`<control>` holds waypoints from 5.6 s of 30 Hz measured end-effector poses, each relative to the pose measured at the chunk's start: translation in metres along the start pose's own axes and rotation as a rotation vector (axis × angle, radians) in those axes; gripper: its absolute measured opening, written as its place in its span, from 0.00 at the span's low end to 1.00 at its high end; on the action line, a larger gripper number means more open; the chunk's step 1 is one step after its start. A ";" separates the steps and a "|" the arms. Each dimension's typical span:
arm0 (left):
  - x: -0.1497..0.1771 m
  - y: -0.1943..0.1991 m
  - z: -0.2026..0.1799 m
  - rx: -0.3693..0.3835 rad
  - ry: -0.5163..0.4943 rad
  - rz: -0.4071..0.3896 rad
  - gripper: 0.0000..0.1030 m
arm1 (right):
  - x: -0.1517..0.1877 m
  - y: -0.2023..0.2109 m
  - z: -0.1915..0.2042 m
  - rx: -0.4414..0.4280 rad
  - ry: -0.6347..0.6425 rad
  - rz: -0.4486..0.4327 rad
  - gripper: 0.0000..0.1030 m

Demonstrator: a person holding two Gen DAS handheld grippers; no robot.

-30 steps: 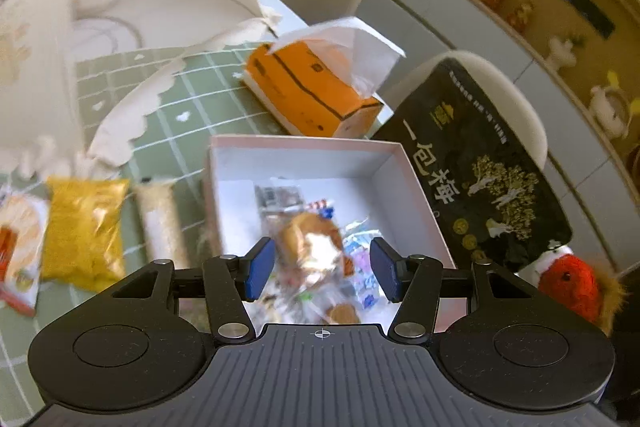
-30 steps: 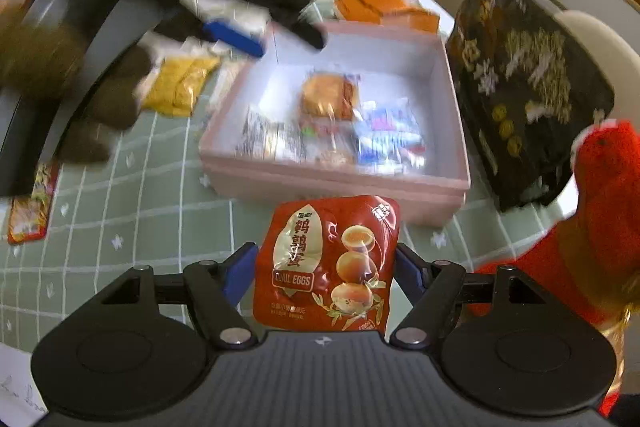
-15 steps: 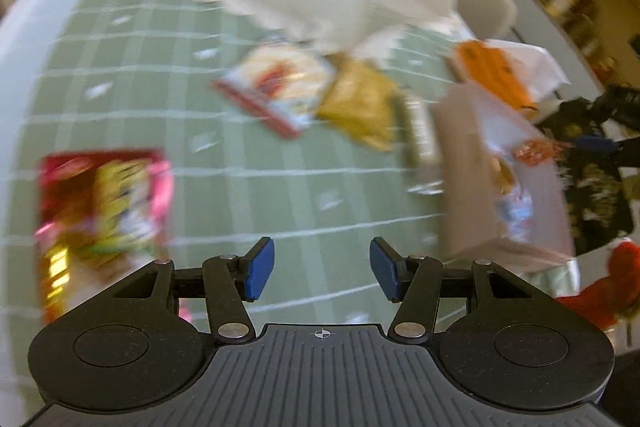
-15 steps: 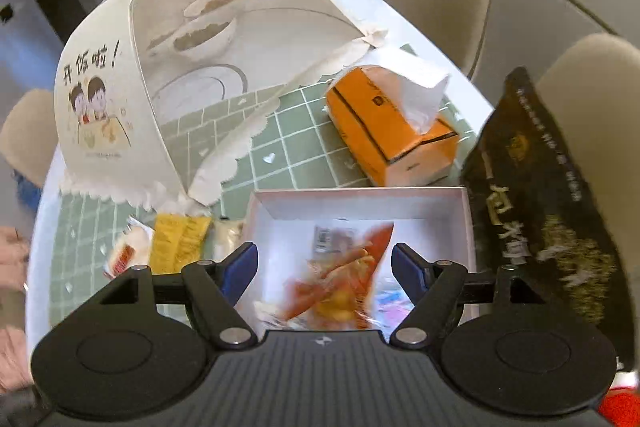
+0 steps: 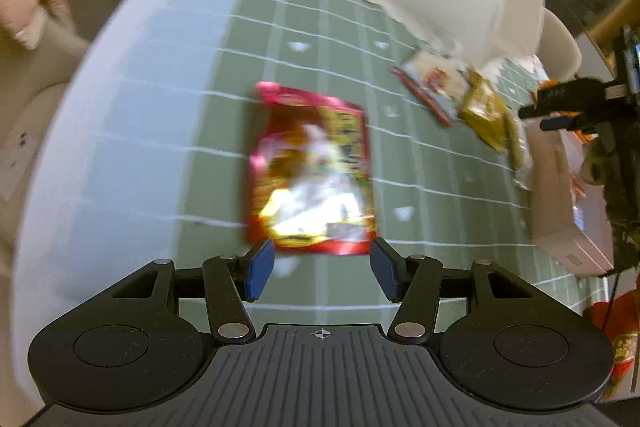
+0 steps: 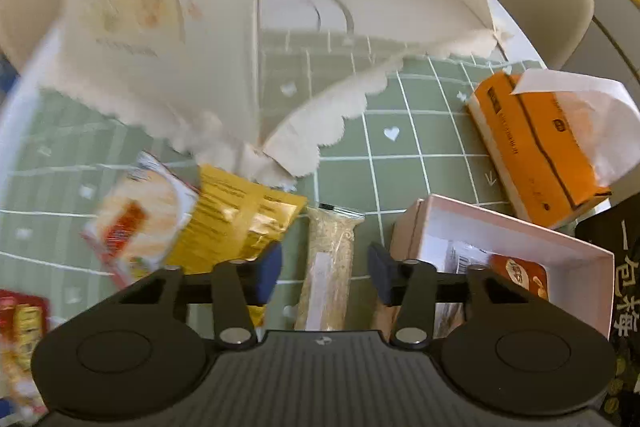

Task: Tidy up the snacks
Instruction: 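Move the left tool to the clear rice bar while the right grasps the yellow chip bag, then grasp the clear rice bar with the left tool while the right lifts the yellow chip bag, then carry the rice bar into the pink box with the left tool while the right holds the yellow bag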

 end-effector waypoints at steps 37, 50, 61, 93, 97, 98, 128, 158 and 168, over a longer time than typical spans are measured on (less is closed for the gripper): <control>0.027 -0.020 -0.011 0.023 -0.042 0.080 0.51 | -0.002 -0.015 0.066 -0.226 -0.018 -0.007 0.72; 0.014 -0.034 -0.066 0.098 -0.186 0.105 0.51 | 0.124 0.029 0.063 -0.290 0.221 0.024 0.48; 0.024 -0.066 -0.126 0.102 -0.310 0.169 0.51 | 0.205 0.031 0.025 -0.330 0.002 0.024 0.48; -0.004 -0.069 -0.108 -0.173 -0.403 0.093 0.40 | 0.237 0.011 0.020 -0.192 -0.097 -0.033 0.97; -0.003 -0.069 -0.108 -0.180 -0.412 0.085 0.40 | 0.232 0.009 0.017 -0.187 -0.093 -0.037 0.97; -0.002 -0.069 -0.109 -0.183 -0.417 0.084 0.38 | 0.233 0.009 0.017 -0.187 -0.080 -0.036 0.96; 0.024 -0.078 -0.141 -0.041 -0.468 0.097 0.37 | 0.280 0.016 -0.005 -0.152 0.010 -0.080 0.91; 0.018 -0.048 -0.252 0.138 -0.581 0.122 0.30 | 0.278 0.025 -0.098 -0.153 -0.153 0.010 0.62; -0.042 -0.063 -0.357 0.156 -0.604 -0.017 0.10 | 0.277 0.030 -0.094 -0.134 -0.091 -0.019 0.61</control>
Point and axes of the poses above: each gripper's, at about its wrist camera, not at the fingertips, and y roughly against the way its jaws point, z to its left, x to its underside, the point moved 6 cm from there along -y, roughly the way its jaws point, and after that the axes turned 12 degrees about z, right-handed, at the moved point
